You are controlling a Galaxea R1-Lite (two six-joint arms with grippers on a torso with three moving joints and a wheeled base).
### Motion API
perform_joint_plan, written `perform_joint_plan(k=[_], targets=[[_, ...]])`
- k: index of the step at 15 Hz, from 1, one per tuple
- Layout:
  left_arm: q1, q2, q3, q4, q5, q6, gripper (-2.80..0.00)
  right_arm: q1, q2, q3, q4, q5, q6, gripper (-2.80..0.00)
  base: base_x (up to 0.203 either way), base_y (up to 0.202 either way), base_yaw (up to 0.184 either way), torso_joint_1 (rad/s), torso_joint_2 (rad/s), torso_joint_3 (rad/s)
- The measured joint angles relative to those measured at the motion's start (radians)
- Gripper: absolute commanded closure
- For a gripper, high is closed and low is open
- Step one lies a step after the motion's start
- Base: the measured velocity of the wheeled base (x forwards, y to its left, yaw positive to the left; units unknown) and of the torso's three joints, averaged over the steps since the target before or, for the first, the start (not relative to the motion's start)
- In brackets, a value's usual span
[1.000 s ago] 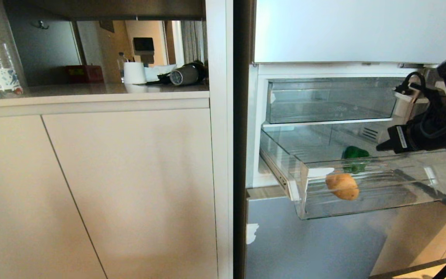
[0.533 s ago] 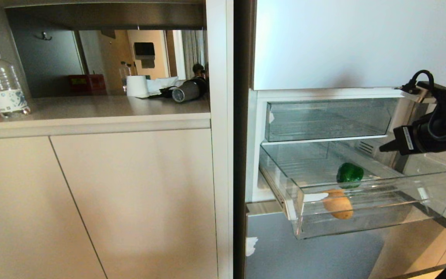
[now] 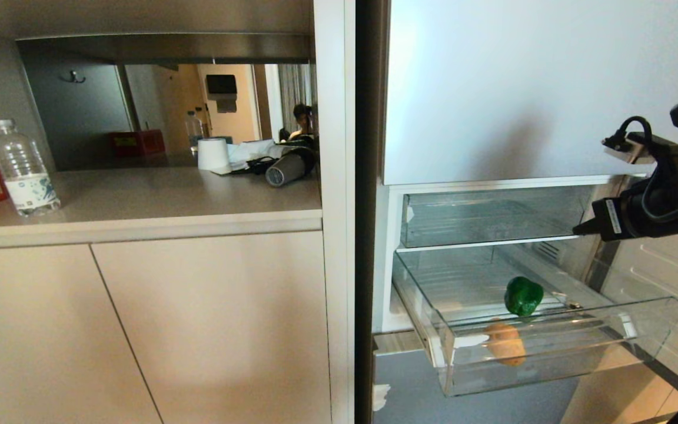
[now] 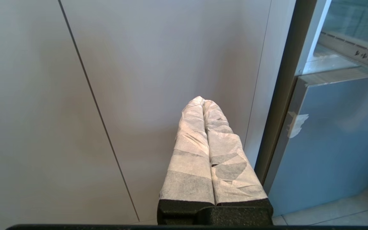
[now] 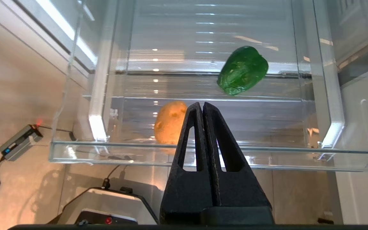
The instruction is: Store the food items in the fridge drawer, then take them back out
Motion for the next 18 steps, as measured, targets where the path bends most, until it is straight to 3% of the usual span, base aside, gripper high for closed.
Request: perform_joint_plan(k=[7, 13, 18], targets=[[0.000, 0.000, 0.000, 0.000, 0.000, 0.000, 0.00, -0.011, 0.147, -0.011, -0.072, -0.018, -0.004, 0.00, 0.000, 0.000, 0.000, 0.009, -0.02, -0.011], [0.000, 0.000, 0.000, -0.001, 0.000, 0.000, 0.00, -0.029, 0.359, -0.220, -0.041, -0.030, 0.011, 0.00, 0.000, 0.000, 0.000, 0.000, 0.00, 0.000], [0.000, 0.000, 0.000, 0.000, 0.000, 0.000, 0.00, -0.031, 0.469, -0.485, 0.162, -0.062, 0.124, 0.00, 0.000, 0.000, 0.000, 0.000, 0.00, 0.000]])
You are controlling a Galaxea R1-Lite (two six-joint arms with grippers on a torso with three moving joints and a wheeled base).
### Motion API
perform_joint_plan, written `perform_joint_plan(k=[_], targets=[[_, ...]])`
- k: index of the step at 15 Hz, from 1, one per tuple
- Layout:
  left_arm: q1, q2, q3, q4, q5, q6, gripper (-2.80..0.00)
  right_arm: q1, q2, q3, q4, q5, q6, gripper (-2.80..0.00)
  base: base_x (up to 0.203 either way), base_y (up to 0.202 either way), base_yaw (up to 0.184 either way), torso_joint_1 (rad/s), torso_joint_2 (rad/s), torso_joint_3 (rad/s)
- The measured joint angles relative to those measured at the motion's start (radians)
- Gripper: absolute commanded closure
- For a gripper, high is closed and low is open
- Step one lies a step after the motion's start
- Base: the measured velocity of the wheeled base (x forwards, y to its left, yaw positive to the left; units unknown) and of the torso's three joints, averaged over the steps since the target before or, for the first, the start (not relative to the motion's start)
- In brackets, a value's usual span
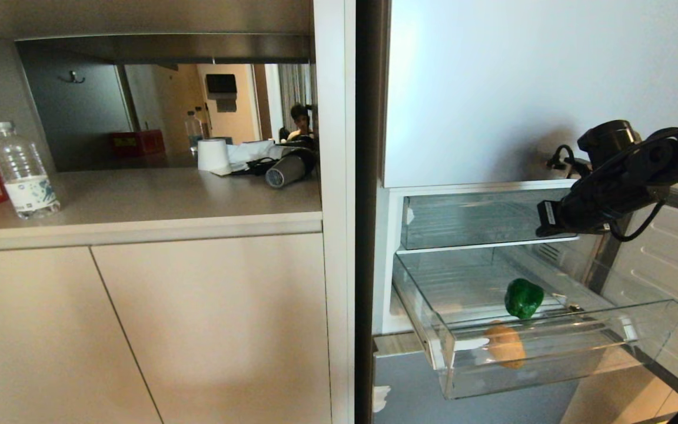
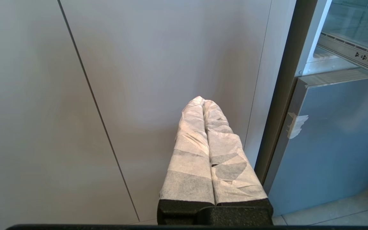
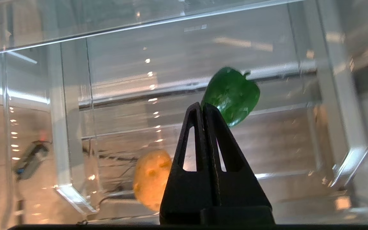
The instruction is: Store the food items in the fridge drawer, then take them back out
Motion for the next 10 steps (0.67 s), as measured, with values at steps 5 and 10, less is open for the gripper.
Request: perform_joint_plan(k=[5, 10], targets=[[0.000, 0.000, 0.000, 0.000, 0.000, 0.000, 0.00, -0.002, 0.076, -0.068, 0.065, -0.002, 0.033, -2.80, 0.000, 0.000, 0.000, 0.000, 0.00, 0.000], [0.000, 0.000, 0.000, 0.000, 0.000, 0.000, 0.00, -0.001, 0.117, -0.070, 0.058, -0.003, 0.027, -2.80, 0.000, 0.000, 0.000, 0.000, 0.00, 0.000]])
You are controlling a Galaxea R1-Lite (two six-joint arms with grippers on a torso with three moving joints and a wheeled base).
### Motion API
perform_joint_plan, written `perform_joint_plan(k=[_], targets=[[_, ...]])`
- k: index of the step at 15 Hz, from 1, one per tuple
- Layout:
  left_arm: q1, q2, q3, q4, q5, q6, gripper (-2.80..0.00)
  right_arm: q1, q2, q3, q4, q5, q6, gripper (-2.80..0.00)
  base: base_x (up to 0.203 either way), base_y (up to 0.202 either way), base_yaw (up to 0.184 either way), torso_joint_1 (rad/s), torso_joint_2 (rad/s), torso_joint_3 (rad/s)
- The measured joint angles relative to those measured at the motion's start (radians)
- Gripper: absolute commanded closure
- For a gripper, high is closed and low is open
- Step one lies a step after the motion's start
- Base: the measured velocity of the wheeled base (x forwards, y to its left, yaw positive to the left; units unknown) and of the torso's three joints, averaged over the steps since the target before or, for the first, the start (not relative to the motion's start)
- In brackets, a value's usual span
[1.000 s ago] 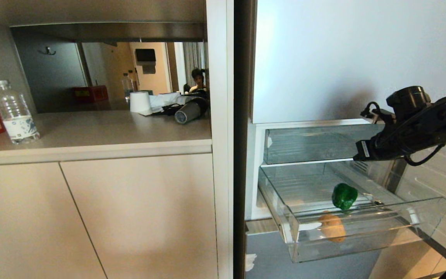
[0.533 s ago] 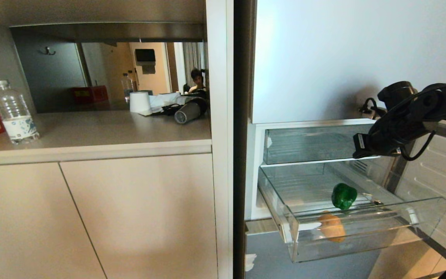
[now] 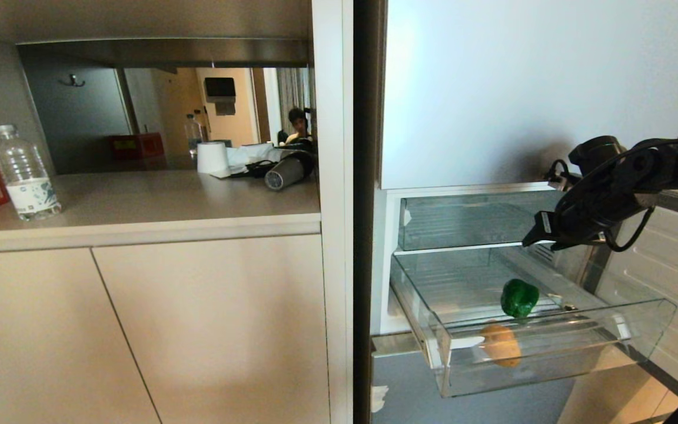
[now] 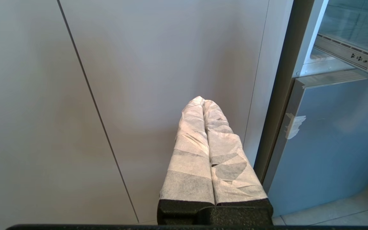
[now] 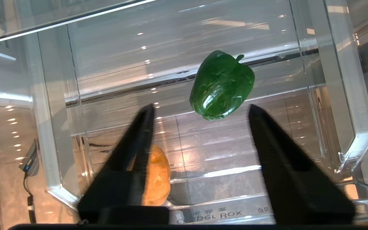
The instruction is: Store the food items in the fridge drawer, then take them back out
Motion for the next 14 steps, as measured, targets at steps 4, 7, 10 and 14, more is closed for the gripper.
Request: perform_joint_plan(k=[4, 7, 10, 14], targets=[[0.000, 0.000, 0.000, 0.000, 0.000, 0.000, 0.00, -0.001, 0.074, 0.000, -0.077, -0.016, 0.007, -2.80, 0.000, 0.000, 0.000, 0.000, 0.00, 0.000], [0.000, 0.000, 0.000, 0.000, 0.000, 0.000, 0.00, 0.005, 0.151, 0.001, -0.139, -0.020, 0.014, -2.80, 0.000, 0.000, 0.000, 0.017, 0.01, -0.007], [-0.001, 0.000, 0.000, 0.000, 0.000, 0.000, 0.00, -0.002, 0.179, -0.001, -0.138, -0.022, 0.017, -2.80, 0.000, 0.000, 0.000, 0.000, 0.00, 0.000], [0.000, 0.000, 0.000, 0.000, 0.000, 0.000, 0.00, 0.004, 0.160, 0.020, -0.128, -0.027, 0.017, -2.80, 0.000, 0.000, 0.000, 0.000, 0.00, 0.000]])
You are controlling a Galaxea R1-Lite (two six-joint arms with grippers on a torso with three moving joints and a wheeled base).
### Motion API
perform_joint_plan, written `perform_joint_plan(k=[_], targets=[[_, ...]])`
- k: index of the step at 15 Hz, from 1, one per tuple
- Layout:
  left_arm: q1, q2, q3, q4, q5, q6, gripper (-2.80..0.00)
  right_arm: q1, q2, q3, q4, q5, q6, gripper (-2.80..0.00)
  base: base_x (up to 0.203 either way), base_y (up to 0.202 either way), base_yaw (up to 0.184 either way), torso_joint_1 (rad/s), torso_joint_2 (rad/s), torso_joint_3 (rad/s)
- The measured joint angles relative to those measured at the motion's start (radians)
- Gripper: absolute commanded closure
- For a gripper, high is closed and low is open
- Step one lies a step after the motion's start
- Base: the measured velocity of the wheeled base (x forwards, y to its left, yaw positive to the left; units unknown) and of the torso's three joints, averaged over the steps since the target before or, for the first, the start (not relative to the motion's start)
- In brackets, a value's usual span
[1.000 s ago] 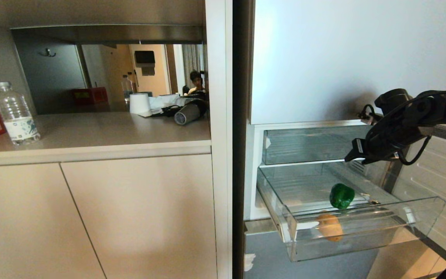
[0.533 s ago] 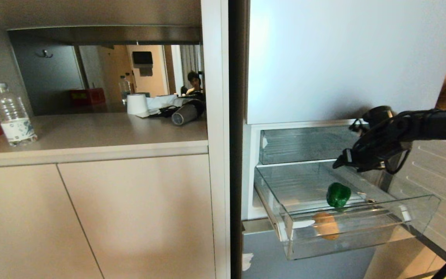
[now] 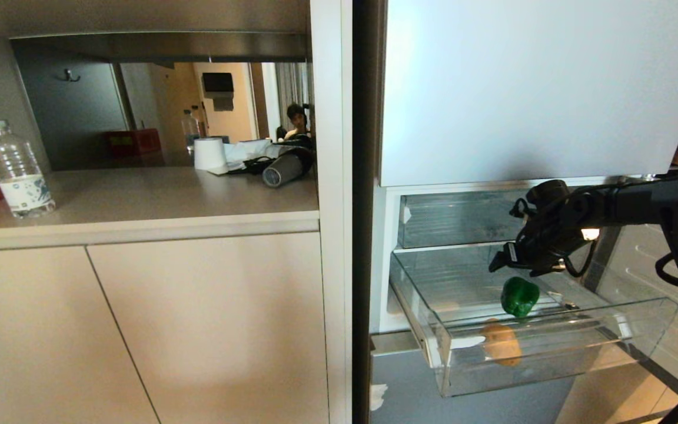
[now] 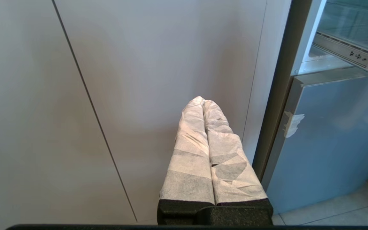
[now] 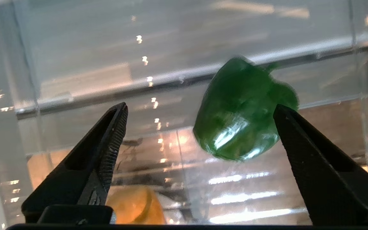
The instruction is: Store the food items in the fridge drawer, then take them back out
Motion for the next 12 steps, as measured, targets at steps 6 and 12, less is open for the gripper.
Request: perform_joint_plan(k=[6, 12], targets=[[0.000, 0.000, 0.000, 0.000, 0.000, 0.000, 0.00, -0.001, -0.059, 0.119, 0.002, -0.003, -0.007, -2.80, 0.000, 0.000, 0.000, 0.000, 0.00, 0.000], [0.000, 0.000, 0.000, 0.000, 0.000, 0.000, 0.00, -0.003, -0.075, 0.170, -0.001, -0.002, -0.056, -2.80, 0.000, 0.000, 0.000, 0.000, 0.00, 0.000]])
